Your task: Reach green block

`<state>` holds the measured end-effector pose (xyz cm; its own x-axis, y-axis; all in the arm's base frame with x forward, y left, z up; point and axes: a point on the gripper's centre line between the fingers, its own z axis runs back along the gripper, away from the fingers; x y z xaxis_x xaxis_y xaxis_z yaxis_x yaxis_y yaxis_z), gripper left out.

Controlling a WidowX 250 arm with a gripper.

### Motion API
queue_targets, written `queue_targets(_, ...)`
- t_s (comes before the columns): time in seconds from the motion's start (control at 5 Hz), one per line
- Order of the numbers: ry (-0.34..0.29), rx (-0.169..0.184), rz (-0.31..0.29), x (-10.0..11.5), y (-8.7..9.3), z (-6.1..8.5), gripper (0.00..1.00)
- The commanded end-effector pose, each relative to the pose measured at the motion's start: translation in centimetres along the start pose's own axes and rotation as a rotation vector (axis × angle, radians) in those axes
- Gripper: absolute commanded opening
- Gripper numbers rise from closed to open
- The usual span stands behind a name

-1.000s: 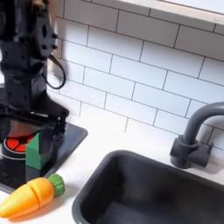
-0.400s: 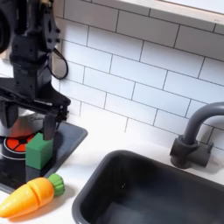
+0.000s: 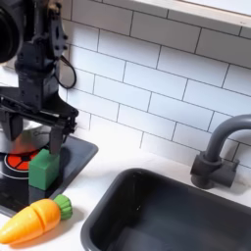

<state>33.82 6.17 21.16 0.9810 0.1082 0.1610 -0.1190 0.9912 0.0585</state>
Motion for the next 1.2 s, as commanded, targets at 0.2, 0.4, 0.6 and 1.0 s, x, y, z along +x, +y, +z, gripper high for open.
queue_targets(0.2,0.037,-0.004,-0.008,0.9,-0.3,-2.1,1.00)
queue_targets(0.4,0.054,-0.001,-0.008,1.4,-0.2,-3.1,1.00)
queue_targets(0.6,0.064,-0.004,-0.010,1.5,-0.4,-3.5,1.00)
queue_targets(1.0,0.093,-0.009,-0.024,1.4,-0.9,-4.8,1.00)
